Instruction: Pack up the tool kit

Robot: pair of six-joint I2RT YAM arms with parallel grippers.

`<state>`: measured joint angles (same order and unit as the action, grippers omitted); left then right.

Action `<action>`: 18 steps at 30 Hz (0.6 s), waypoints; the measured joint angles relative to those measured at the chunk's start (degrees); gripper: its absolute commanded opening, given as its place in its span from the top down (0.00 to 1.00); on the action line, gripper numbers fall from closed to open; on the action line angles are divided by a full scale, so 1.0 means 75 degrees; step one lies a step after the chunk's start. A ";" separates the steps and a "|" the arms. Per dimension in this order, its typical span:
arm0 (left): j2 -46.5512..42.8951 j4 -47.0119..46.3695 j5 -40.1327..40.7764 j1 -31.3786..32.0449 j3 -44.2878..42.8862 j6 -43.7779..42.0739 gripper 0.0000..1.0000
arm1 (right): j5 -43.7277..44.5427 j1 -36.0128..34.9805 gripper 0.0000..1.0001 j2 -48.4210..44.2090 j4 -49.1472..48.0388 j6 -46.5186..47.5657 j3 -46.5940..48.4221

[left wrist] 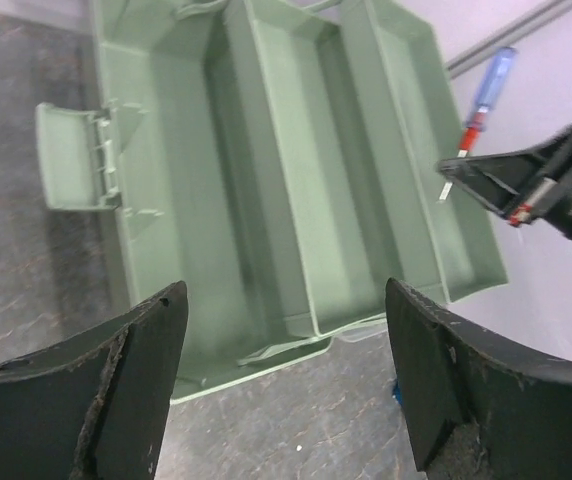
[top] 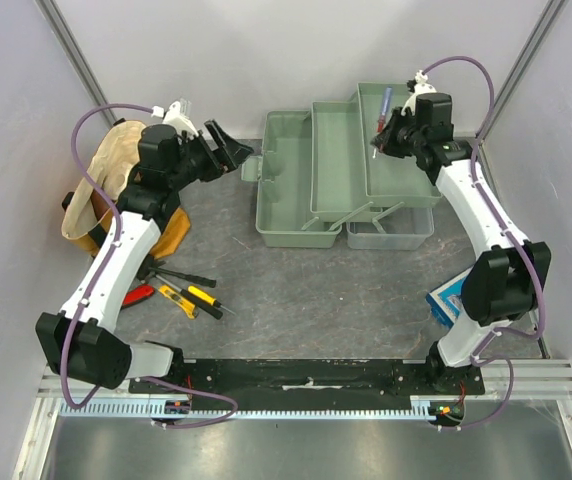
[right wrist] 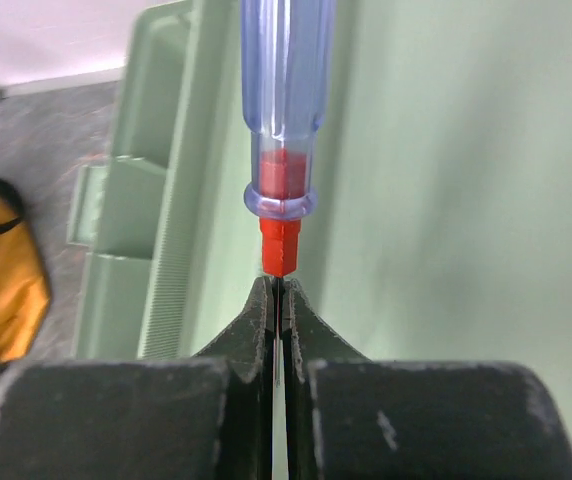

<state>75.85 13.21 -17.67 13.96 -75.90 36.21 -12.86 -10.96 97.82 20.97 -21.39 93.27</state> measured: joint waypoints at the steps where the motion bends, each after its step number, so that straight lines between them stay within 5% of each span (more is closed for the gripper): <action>1: 0.0000 0.0184 0.0152 -0.0032 0.0015 -0.0029 0.17 | 0.0271 0.0131 1.00 -0.0035 0.0152 0.0038 -0.0003; 11: 0.0015 0.2197 0.2573 -0.0224 0.0548 0.0548 0.19 | 0.2264 -0.0017 0.95 0.0052 0.1588 0.0519 0.0224; 18: -0.0096 0.3346 0.4162 -0.0353 0.1731 0.1378 0.19 | 0.3346 -0.0009 0.57 0.0329 0.2366 0.0539 0.0425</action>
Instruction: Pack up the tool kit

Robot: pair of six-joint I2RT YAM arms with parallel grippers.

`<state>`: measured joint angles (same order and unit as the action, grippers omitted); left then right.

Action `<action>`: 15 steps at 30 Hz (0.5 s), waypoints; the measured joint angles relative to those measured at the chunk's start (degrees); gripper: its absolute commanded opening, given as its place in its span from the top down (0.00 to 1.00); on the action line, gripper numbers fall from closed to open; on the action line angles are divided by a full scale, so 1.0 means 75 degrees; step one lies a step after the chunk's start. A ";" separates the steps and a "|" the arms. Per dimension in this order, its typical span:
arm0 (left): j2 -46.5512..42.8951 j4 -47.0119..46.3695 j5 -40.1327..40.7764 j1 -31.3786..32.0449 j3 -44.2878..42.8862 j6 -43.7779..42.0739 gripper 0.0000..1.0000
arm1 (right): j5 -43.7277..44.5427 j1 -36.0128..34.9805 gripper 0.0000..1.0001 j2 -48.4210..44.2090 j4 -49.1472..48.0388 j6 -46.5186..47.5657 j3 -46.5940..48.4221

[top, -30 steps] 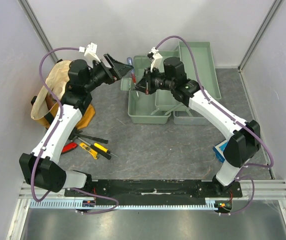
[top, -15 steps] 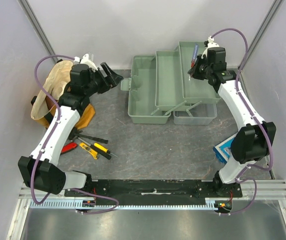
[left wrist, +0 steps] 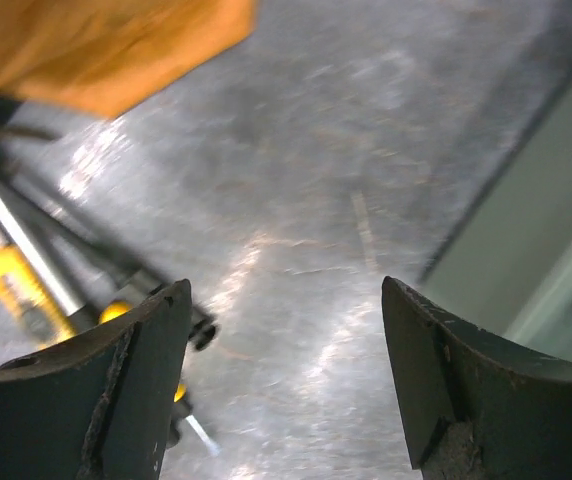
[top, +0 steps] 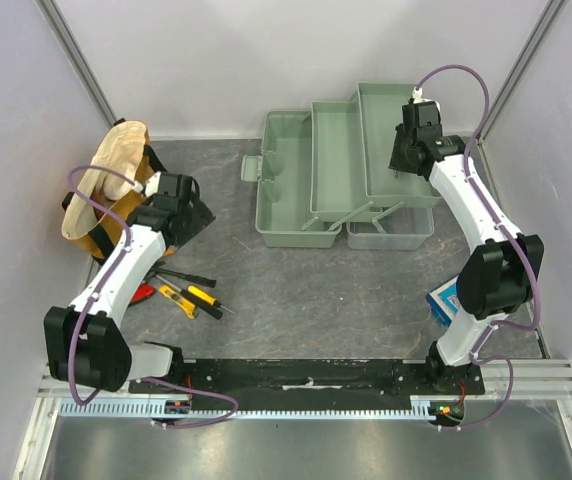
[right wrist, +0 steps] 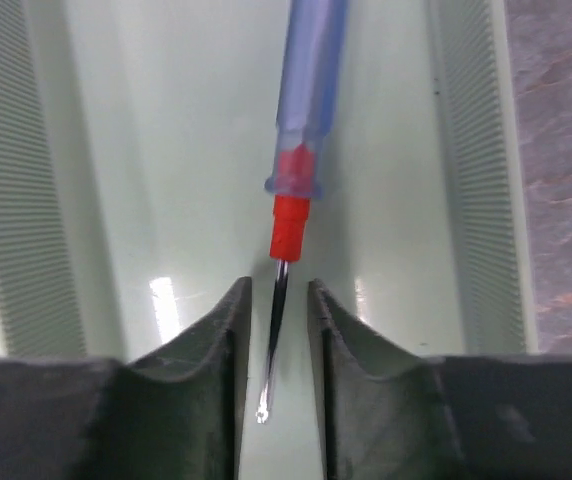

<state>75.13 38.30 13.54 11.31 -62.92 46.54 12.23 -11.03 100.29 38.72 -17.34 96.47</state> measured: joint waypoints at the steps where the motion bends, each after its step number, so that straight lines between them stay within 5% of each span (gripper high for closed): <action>1: -0.0052 0.0143 0.0146 -0.0012 0.0233 0.0108 0.19 | 0.0099 0.0000 0.54 0.0006 0.0055 -0.0003 0.0009; 7: -0.0300 0.0697 0.0539 -0.0082 0.1035 0.0443 0.33 | 0.0428 0.0000 0.42 0.0006 0.0425 -0.0006 0.0356; 11: -0.0460 0.0708 0.0338 -0.0087 0.1594 0.0609 0.56 | 0.0542 0.0000 0.42 -0.0006 0.0522 -0.0032 0.0822; 15: -0.0799 0.0761 -0.0108 -0.0087 0.2483 0.0784 0.64 | 0.0627 0.0000 0.43 -0.0169 0.0560 -0.0085 0.1058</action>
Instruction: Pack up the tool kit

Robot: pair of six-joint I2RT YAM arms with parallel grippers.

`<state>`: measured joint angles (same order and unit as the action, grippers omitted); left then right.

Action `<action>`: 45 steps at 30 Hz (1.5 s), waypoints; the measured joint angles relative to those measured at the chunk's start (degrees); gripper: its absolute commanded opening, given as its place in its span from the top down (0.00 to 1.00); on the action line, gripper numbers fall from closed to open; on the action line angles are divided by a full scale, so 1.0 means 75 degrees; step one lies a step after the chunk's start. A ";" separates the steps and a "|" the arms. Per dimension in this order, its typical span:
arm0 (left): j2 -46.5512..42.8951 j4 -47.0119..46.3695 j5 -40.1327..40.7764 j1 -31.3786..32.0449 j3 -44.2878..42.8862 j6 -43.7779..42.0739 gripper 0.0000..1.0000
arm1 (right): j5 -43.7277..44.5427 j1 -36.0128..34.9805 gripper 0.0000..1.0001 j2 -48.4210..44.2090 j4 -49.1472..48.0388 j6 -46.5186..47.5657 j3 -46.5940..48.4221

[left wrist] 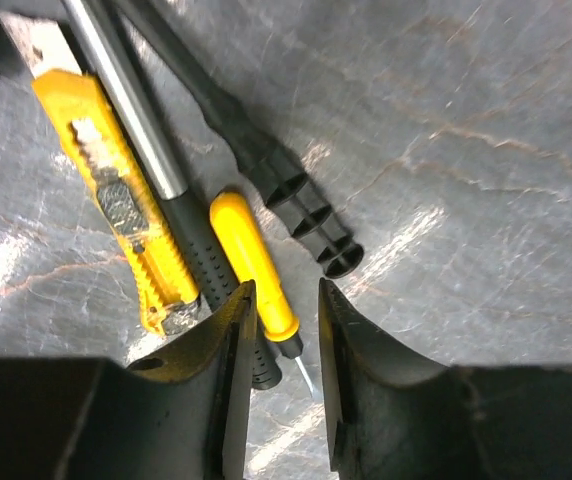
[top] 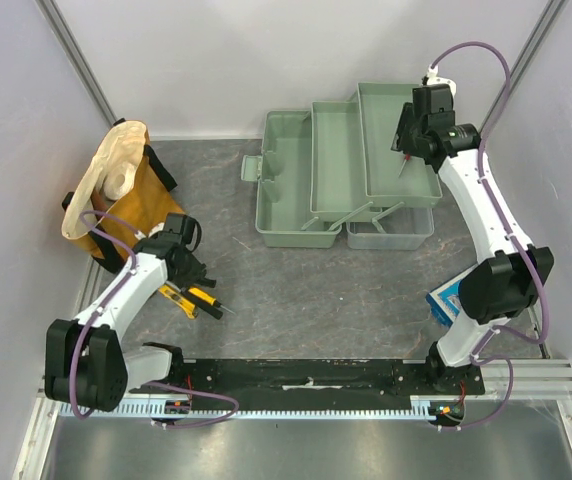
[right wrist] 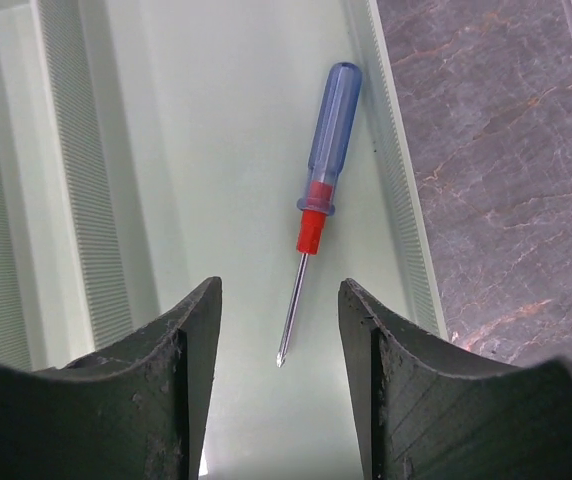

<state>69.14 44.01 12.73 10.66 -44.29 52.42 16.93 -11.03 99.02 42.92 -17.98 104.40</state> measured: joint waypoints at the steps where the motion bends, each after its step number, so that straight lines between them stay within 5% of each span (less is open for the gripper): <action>1: -0.0029 0.0029 -0.0090 0.0003 0.0119 0.0023 0.64 | 0.0000 0.0000 0.43 -0.0038 0.0006 -0.0003 0.0023; 26: 0.0656 -0.1274 -0.0227 0.0003 0.1087 0.0233 0.62 | -0.0318 0.0000 0.45 -0.0239 0.0029 -0.0262 0.0204; 29: 0.0708 -0.1311 -0.0236 0.0000 0.1084 0.0230 0.67 | -0.0423 0.0000 0.40 -0.0239 0.0029 -0.0274 0.0204; 33: 0.0819 -0.1320 -0.0265 -0.0006 0.1011 0.0227 0.97 | -0.0627 0.0000 0.27 -0.0239 0.0035 -0.0335 0.0245; 38: 0.0831 -0.1320 -0.0379 -0.0006 0.0930 0.0166 0.98 | -0.1116 0.0000 0.11 -0.0256 0.0017 -0.0402 0.0417; 45: 0.0210 -0.0909 -0.0994 -0.0006 0.0038 -0.0271 0.98 | -0.3124 0.0015 0.06 -0.0490 -0.0595 -0.0396 0.0411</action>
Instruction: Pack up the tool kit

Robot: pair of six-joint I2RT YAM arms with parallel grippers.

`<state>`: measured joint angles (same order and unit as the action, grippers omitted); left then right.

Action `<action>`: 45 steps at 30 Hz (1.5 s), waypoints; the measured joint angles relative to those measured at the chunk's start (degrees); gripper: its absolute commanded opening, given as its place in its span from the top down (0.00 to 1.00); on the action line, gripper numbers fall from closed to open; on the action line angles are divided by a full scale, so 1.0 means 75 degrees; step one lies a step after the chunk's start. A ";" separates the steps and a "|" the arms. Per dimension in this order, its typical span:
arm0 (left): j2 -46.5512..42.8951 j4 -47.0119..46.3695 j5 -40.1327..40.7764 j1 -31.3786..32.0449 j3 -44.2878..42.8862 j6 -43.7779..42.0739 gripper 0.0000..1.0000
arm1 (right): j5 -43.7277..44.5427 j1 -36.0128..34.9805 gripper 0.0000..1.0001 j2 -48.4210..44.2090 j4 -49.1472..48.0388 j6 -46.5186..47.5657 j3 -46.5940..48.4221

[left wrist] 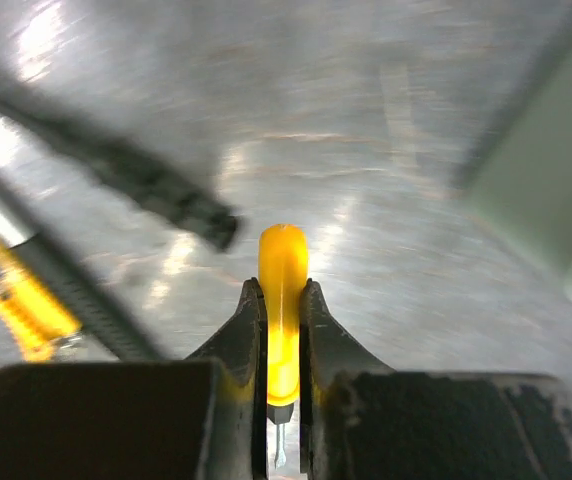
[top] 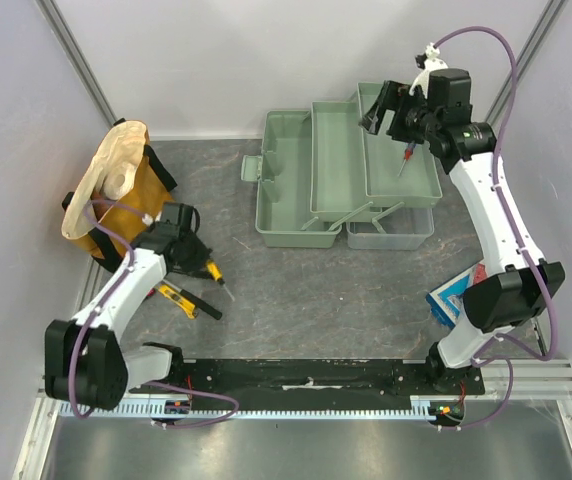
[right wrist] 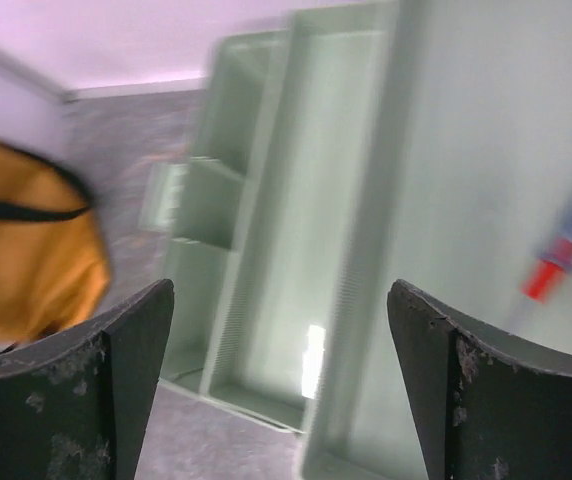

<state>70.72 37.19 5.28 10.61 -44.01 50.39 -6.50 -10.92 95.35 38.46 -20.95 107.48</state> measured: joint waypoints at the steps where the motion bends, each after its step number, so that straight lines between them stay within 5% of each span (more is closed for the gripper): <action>1: -0.0166 -0.0009 -0.0227 0.0003 -0.0277 -0.0105 0.98 | -0.0708 0.0000 0.06 -0.0038 -0.0318 -0.0006 -0.0032; 6: -0.0455 -0.0673 -0.1568 0.0061 -0.2040 -0.0574 0.98 | -0.2984 -0.0545 0.05 -0.0055 -0.1416 0.0073 -0.0035; 15: 0.0137 -0.3351 -0.3905 0.0102 -0.3955 -0.0688 0.98 | -0.4730 -0.2530 0.09 -0.0038 -0.2658 0.0026 -0.0799; 23: 0.0105 -0.5601 -0.4529 0.0312 -0.3955 -0.0137 0.98 | -0.4739 -0.2929 0.26 -0.0256 -0.3984 -0.0726 -0.2530; 30: -0.0172 -0.6277 -0.4526 0.0621 -0.3730 0.0050 0.98 | -0.4345 -0.3541 0.51 -0.1046 -0.5246 -0.1332 -0.3771; 42: -0.0685 -0.6339 -0.4581 0.0842 -0.3541 0.0303 0.98 | -0.3576 -0.3730 0.52 -0.2407 -0.5887 -0.1667 -0.4398; 45: -0.0708 -0.6339 -0.4590 0.0921 -0.3520 0.0350 0.98 | -0.3579 -0.3815 0.75 -0.2352 -0.5907 -0.1647 -0.4398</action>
<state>65.41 -10.35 -29.15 17.52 -70.41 53.01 -33.34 -39.53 77.71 -5.85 -33.30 74.50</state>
